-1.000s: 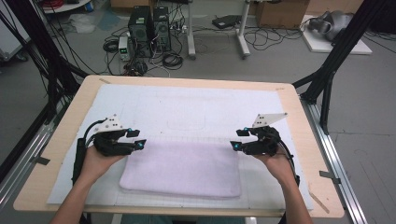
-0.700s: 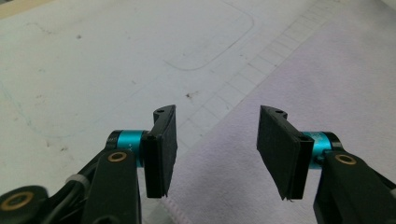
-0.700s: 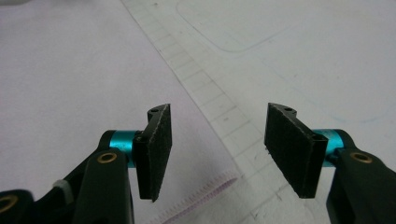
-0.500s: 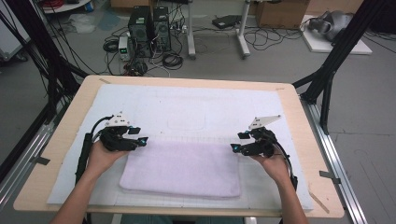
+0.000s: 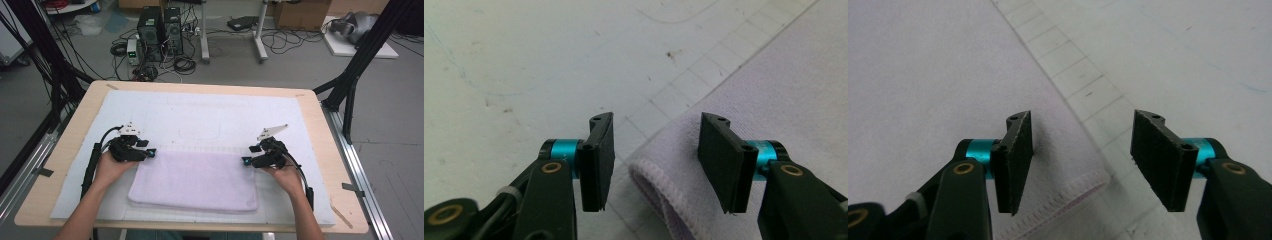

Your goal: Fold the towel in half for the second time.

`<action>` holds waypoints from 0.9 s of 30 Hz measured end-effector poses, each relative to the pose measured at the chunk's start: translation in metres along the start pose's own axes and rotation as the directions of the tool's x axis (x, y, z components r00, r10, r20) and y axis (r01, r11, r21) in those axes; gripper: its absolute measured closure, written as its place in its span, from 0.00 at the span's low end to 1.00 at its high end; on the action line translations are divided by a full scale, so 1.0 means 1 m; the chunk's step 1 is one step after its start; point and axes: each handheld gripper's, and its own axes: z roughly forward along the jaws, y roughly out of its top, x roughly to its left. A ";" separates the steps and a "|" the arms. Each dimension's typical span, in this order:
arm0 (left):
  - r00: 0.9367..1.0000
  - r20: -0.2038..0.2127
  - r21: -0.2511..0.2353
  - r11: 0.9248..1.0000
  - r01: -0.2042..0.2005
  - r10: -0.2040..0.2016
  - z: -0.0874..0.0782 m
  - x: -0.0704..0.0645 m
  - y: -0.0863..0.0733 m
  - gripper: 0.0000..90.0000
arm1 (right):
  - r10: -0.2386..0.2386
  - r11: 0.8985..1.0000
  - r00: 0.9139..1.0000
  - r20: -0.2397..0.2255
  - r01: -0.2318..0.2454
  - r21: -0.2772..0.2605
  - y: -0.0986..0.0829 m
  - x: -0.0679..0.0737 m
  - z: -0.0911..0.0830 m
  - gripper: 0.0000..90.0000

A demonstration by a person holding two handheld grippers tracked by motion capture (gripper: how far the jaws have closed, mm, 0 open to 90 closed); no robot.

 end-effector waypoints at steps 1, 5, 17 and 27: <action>1.000 -0.003 0.007 1.000 -0.001 0.001 0.001 0.000 0.000 0.54 | -0.009 1.000 1.000 0.006 0.008 0.004 -0.001 0.000 0.002 0.49; 0.999 0.051 0.018 1.000 0.018 -0.019 0.003 0.001 -0.003 0.58 | 0.023 0.999 1.000 -0.022 -0.024 -0.040 -0.013 -0.001 0.005 0.59; 0.997 0.077 -0.023 1.000 -0.007 0.009 -0.001 -0.004 -0.011 0.79 | 0.004 0.998 0.998 -0.069 -0.009 -0.060 -0.018 0.003 0.004 0.86; 0.998 -0.021 -0.064 0.996 -0.066 0.064 -0.012 -0.014 -0.006 0.90 | -0.014 0.997 0.999 -0.047 0.010 -0.080 -0.011 0.009 -0.008 0.90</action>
